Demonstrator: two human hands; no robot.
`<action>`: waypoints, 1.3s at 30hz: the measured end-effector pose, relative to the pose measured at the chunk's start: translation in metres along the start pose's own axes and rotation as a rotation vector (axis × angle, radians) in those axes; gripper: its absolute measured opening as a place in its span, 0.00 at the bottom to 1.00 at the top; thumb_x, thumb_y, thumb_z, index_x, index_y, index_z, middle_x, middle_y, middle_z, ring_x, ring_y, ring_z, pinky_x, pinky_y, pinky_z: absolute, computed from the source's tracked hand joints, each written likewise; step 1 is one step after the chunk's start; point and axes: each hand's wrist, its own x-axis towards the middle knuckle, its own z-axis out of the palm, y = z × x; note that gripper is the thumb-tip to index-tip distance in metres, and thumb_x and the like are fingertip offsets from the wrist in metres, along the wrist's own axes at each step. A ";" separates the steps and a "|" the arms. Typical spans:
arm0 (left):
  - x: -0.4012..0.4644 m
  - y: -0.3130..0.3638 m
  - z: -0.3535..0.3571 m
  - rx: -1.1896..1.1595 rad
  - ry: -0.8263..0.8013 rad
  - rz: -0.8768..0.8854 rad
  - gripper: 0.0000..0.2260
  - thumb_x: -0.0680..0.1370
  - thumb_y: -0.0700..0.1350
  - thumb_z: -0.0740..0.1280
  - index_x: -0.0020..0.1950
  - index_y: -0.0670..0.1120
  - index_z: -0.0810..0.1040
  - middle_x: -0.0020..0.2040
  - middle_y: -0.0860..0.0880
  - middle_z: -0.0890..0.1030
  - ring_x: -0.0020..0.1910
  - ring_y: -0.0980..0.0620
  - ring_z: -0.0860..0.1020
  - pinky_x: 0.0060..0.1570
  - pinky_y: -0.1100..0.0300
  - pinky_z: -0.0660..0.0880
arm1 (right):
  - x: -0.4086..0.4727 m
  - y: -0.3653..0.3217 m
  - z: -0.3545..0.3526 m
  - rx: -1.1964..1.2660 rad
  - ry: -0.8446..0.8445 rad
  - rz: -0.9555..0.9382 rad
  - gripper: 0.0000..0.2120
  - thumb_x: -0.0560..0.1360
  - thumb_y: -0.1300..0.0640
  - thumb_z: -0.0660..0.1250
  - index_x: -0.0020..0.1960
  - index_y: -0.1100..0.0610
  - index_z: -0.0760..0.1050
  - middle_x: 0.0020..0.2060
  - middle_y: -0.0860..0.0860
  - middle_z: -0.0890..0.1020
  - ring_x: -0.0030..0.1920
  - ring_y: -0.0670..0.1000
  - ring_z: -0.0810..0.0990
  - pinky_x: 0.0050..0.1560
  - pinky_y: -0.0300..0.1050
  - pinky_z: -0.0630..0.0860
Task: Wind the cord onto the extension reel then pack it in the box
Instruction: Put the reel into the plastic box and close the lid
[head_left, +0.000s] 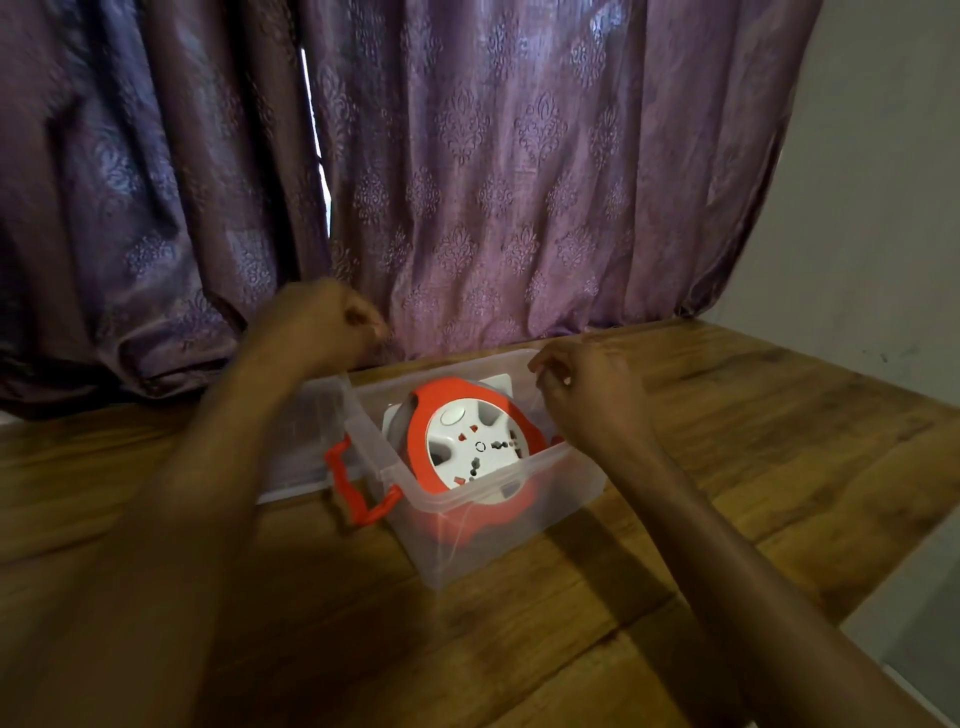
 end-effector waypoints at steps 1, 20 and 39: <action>0.002 -0.017 -0.005 -0.012 0.021 -0.075 0.06 0.74 0.46 0.70 0.42 0.57 0.84 0.47 0.47 0.86 0.47 0.43 0.82 0.55 0.51 0.78 | -0.001 -0.001 -0.001 0.009 0.014 -0.007 0.10 0.76 0.58 0.65 0.52 0.52 0.84 0.49 0.52 0.87 0.47 0.56 0.84 0.49 0.52 0.81; -0.010 -0.144 0.031 0.101 -0.067 -0.611 0.15 0.71 0.33 0.70 0.56 0.30 0.76 0.57 0.30 0.77 0.56 0.35 0.77 0.54 0.48 0.75 | 0.000 -0.024 0.012 0.101 -0.055 -0.043 0.10 0.77 0.58 0.65 0.51 0.50 0.83 0.48 0.49 0.87 0.47 0.53 0.85 0.50 0.50 0.80; 0.001 -0.099 -0.046 -0.360 0.413 -0.414 0.07 0.69 0.41 0.74 0.35 0.49 0.78 0.38 0.44 0.82 0.24 0.54 0.78 0.32 0.62 0.76 | 0.000 -0.020 0.012 0.178 -0.024 -0.019 0.08 0.78 0.56 0.65 0.51 0.51 0.83 0.44 0.47 0.86 0.45 0.47 0.83 0.47 0.45 0.78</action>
